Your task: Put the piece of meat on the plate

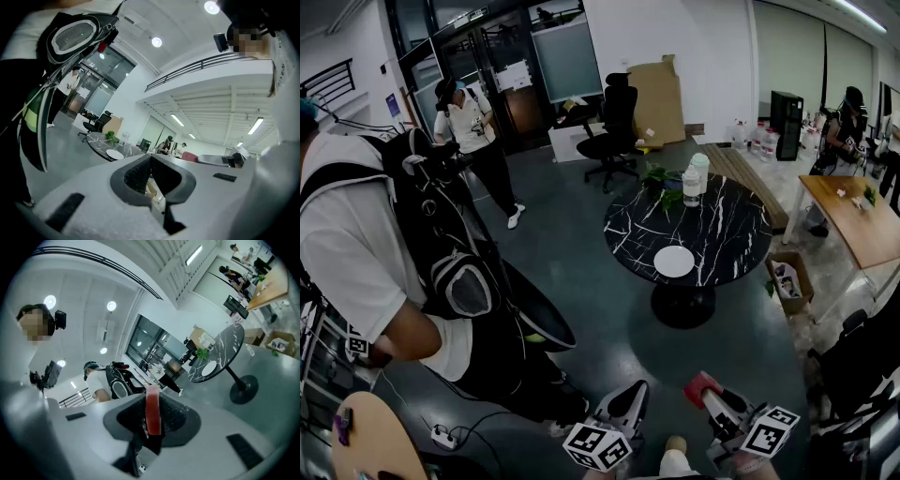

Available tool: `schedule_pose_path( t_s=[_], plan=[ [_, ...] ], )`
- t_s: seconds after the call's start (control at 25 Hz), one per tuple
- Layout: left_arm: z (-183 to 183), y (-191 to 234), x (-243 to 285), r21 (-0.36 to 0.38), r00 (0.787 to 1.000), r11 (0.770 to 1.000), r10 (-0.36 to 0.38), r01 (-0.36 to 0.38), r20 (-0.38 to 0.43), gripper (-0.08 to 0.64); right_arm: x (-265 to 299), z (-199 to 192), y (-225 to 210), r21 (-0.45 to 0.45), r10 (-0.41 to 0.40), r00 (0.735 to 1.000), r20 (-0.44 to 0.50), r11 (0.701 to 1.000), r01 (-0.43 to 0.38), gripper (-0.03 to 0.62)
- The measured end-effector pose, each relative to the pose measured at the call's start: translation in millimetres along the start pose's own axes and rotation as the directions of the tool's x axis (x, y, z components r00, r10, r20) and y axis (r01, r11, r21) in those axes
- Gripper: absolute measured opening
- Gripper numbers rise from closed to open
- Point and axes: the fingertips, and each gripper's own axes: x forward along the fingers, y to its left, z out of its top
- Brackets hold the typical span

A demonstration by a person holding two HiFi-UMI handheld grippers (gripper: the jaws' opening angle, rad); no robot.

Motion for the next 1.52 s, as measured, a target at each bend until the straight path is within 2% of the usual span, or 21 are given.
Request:
schedule_pose_path(
  t_s=[0.24,0.48,0.68,0.84,1.16,1.32,1.52],
  plan=[
    [1,20,46,-0.005,0.999,1.000,0.029,-0.029,-0.018,0.009,24,29,-43,0.018,-0.014,1.000,-0.026,1.000,0.015,0.085],
    [15,45,79,0.009,0.997,0.997,0.074,-0.074,0.023,0.009,59,53,-64,-0.004,0.032,0.998,-0.060,0.999,-0.032,0.086],
    [7,56,91,-0.007,0.995,0.995,0.099,-0.099,-0.009,0.009,78,55,-70,0.002,0.060,0.993,-0.097,0.998,-0.060,0.086],
    [1,73,111,-0.018,0.994,0.994,0.108,-0.109,-0.032,0.009,91,60,-87,-0.004,0.051,0.992,-0.115,0.999,-0.052,0.086],
    [15,116,196,-0.031,0.997,0.998,0.054,-0.055,-0.054,0.009,140,98,-136,-0.010,-0.014,0.993,-0.120,1.000,0.013,0.085],
    [38,145,243,-0.023,0.999,0.999,0.033,-0.033,-0.028,0.009,180,121,-162,-0.033,-0.034,0.991,-0.127,0.999,0.030,0.086],
    [51,171,273,-0.029,0.999,0.999,0.026,-0.027,-0.045,0.009,217,137,-180,-0.014,-0.047,0.990,-0.132,0.999,0.046,0.086]
  ],
)
